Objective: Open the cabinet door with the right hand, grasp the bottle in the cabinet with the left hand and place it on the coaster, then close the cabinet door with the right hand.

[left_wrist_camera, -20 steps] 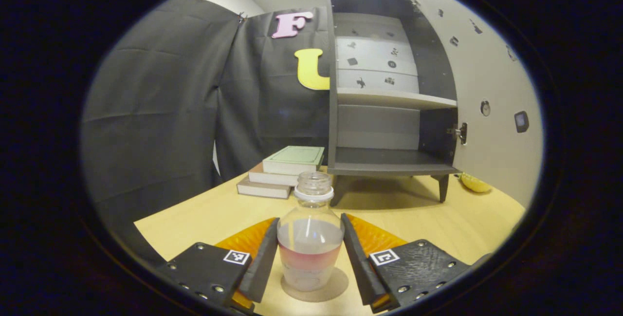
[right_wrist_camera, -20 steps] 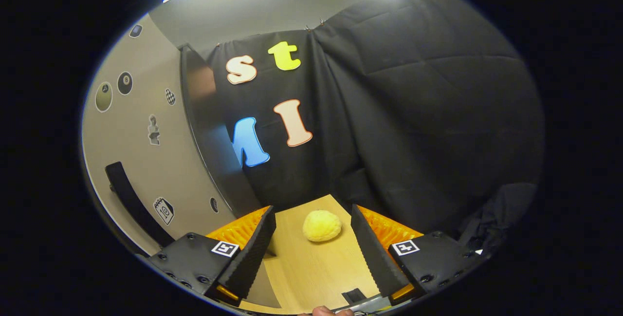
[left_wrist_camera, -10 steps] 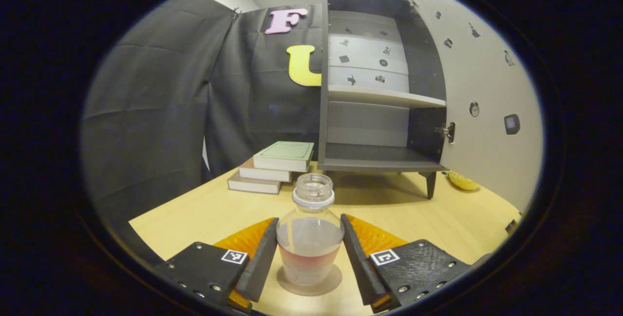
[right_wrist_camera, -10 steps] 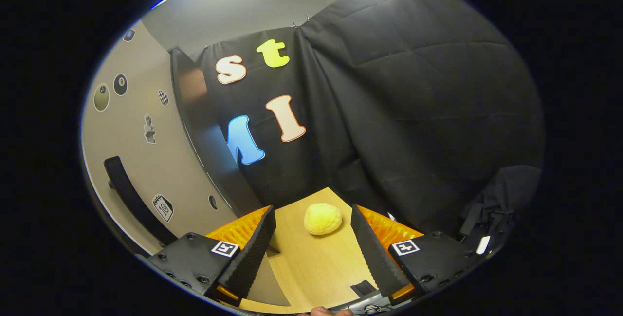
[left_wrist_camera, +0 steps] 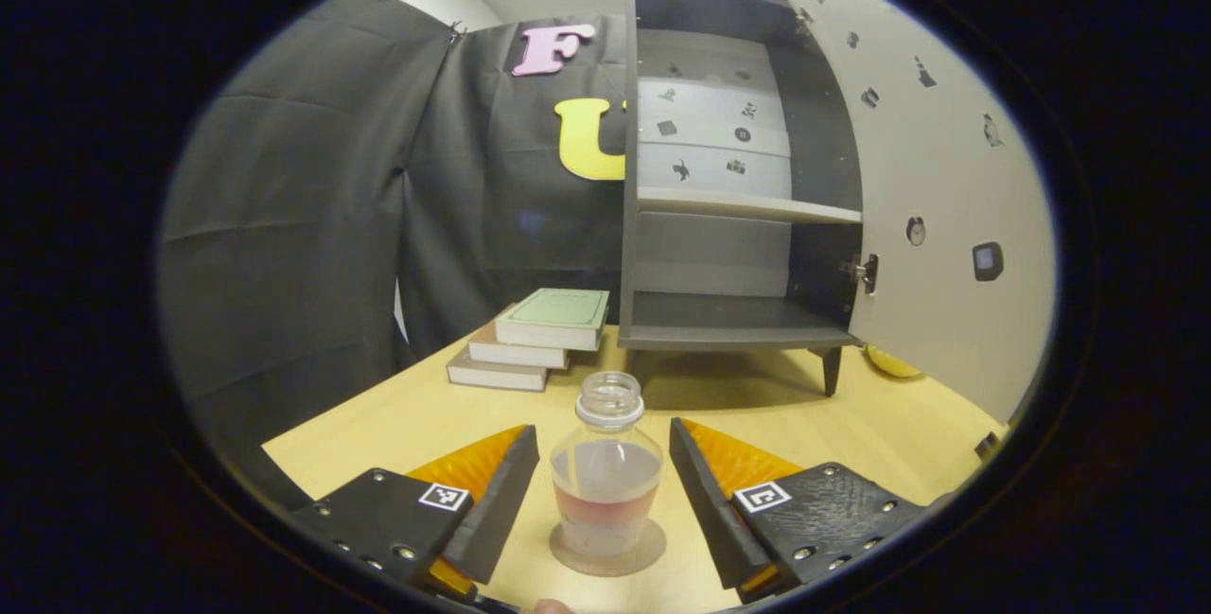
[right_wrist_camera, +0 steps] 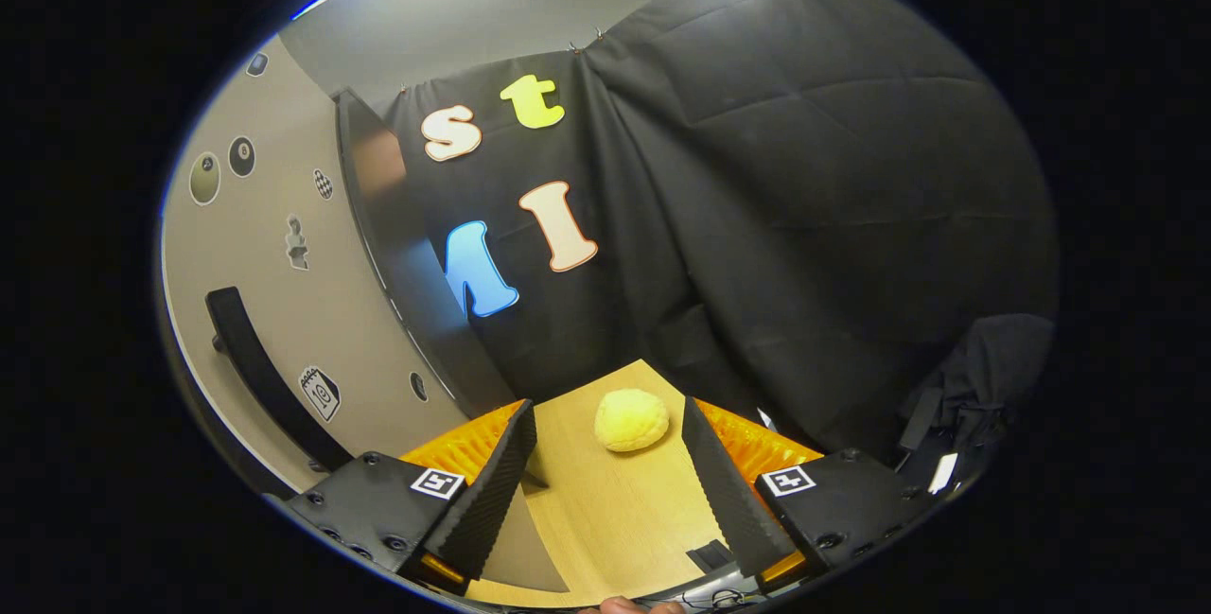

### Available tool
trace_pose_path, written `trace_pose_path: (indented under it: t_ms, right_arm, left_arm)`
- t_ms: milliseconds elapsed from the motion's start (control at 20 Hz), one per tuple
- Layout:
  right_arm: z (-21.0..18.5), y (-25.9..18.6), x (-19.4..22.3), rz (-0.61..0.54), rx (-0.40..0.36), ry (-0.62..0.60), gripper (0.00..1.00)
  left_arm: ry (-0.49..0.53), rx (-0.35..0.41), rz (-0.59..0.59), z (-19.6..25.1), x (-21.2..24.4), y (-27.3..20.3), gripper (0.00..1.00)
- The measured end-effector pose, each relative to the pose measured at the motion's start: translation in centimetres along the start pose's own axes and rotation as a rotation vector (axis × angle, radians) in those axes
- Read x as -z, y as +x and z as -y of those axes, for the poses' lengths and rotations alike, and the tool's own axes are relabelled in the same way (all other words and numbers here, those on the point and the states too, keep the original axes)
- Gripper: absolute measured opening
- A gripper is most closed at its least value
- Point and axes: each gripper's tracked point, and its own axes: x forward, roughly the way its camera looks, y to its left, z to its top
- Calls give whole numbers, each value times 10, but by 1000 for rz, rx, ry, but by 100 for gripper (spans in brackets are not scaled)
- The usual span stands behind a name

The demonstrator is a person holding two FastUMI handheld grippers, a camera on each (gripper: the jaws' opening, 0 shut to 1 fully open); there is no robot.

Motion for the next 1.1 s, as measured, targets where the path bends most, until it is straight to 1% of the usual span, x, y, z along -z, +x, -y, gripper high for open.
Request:
trace_pose_path:
  t_ms: [50,100,150,200,400,550,600,650,850,900,950,1000,1050,1100]
  right_arm:
    - [1,0,0,1,-1,-4,92]
    - [1,0,0,5,-3,-11,92]
    - [1,-1,-1,8,-5,-18,98]
    - [0,-2,0,11,-9,-26,98]
    - [-1,-3,-3,29,-22,-56,98]
    - [-4,-4,-7,44,-36,-82,98]
    - [-6,-4,-8,47,-43,-90,98]
    - [-9,-5,-9,49,-52,-99,98]
    - [-20,-5,-15,65,-80,-143,98]
    - [-23,-6,-15,68,-88,-150,92]
    - [-26,-8,-16,69,-99,-155,92]
    - [-29,-10,-17,73,-111,-163,98]
    - [-31,-12,-19,77,-120,-174,93]
    - [-33,-15,-21,84,-127,-187,98]
  left_arm:
    - [7,0,9,-1,-5,-3,84]
    - [12,0,18,-3,-11,-6,86]
    - [13,2,29,-3,-19,-9,86]
    - [10,4,40,-3,-27,-11,84]
    - [10,4,91,-9,-66,-30,84]
    - [29,23,117,-8,-102,-43,88]
    - [31,37,122,-6,-115,-46,84]
    - [29,52,120,-3,-127,-49,84]
    - [-4,97,100,2,-170,-56,84]
    - [-15,102,86,1,-179,-57,84]
    - [-28,107,79,0,-189,-58,84]
    - [-45,116,77,-1,-201,-60,84]
    - [-63,119,70,-2,-211,-61,84]
    - [-80,122,66,-4,-220,-62,84]
